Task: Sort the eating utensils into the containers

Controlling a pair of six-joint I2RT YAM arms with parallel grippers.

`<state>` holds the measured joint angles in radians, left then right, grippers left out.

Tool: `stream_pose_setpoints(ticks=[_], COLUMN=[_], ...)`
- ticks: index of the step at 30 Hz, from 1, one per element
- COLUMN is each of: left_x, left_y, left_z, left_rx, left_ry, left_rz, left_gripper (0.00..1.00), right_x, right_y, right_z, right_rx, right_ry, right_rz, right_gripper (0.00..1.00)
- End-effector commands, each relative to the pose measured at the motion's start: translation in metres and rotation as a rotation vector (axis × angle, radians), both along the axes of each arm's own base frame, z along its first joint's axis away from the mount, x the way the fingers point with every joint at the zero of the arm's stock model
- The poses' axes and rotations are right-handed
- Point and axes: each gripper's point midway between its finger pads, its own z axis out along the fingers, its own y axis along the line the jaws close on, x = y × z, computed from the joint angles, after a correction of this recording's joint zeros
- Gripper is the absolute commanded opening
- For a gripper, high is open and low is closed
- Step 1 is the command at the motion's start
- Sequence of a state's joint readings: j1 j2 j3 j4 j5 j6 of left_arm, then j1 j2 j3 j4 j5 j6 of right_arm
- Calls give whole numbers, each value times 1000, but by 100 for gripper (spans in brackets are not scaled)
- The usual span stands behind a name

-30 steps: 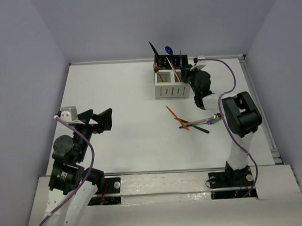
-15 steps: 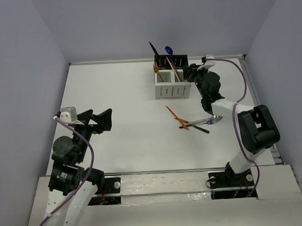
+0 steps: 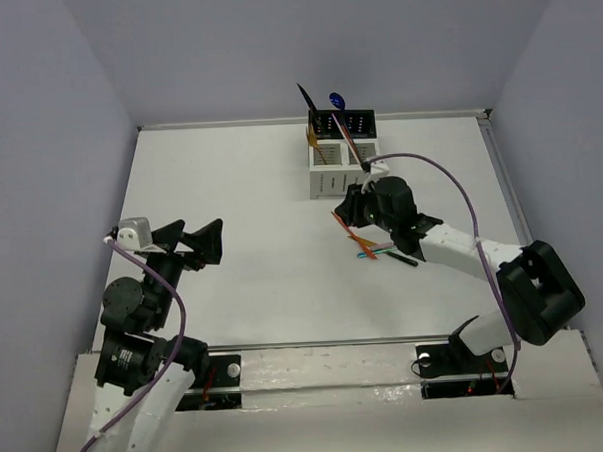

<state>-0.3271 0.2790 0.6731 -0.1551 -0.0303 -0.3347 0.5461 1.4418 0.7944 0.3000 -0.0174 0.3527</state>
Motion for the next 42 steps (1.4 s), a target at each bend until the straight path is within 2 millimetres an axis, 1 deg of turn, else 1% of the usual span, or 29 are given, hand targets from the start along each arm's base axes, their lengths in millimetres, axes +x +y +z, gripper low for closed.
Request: stream_pose_setpoints(ticks=[1,5,6,9,12,13,17,21,22,27,28,29,30,31,33,34,39,41,42], left_x=[-3,-3,-3,-2,-1,-1,1,0,0,0,0,0,0,-1,-1,0,0,0,0], left_y=[-1,1,1,1,0,0,0,0,0,-1,-1,-1,-1,-1,-1,-1,-2,-2,-2], left_z=[8,8,7,6,4,4,4,4,4,4,4,4,4,4,4,4,5,5,5], left_rx=[-14,-14,-14,-12,-9,-9,-8,-9,-9,-8,-9,-9,-9,-9,-9,-7,-9,-9,-9], left_ry=[-38,-36,-35,-29,-22,-23,-21,-22,-22,-20,-22,-22,-22,-23,-23,-24,-25,-25,-25], left_rz=[-9,-1,1,2,1,-2,1,-1,-3,-7,-7,-7,-7,-7,-7,-9,-12,-10,-10], left_gripper=[99,99,99,99,99,99,99,99,99,99,99,99,99,99,99,99,99,99,99], right_x=[-22,-24,-24,-21,-20,-20,-20,-17,-15,-9,-11,-12,-11,-12,-15,-15,-11,-9,-7], right_y=[-11,-12,-13,-12,-12,-12,-12,-13,-16,-17,-20,-21,-19,-17,-14,-14,-15,-19,-19], right_z=[-42,-67,-78,-84,-94,-100,-111,-112,-112,-116,-119,-118,-111,-108,-102,-96,-84,-91,-91], right_rx=[-144,-219,-239,-257,-271,-280,-304,-311,-326,-356,-374,-374,-356,-348,-336,-332,-339,-372,-378], right_ry=[138,206,232,243,261,275,302,293,288,294,316,315,296,290,292,282,253,268,267], right_rz=[25,51,52,52,55,56,62,59,44,35,29,25,31,39,61,65,56,46,43], right_gripper=[44,45,45,44,41,41,38,34,34,34,33,30,25,24,24,24,25,26,26])
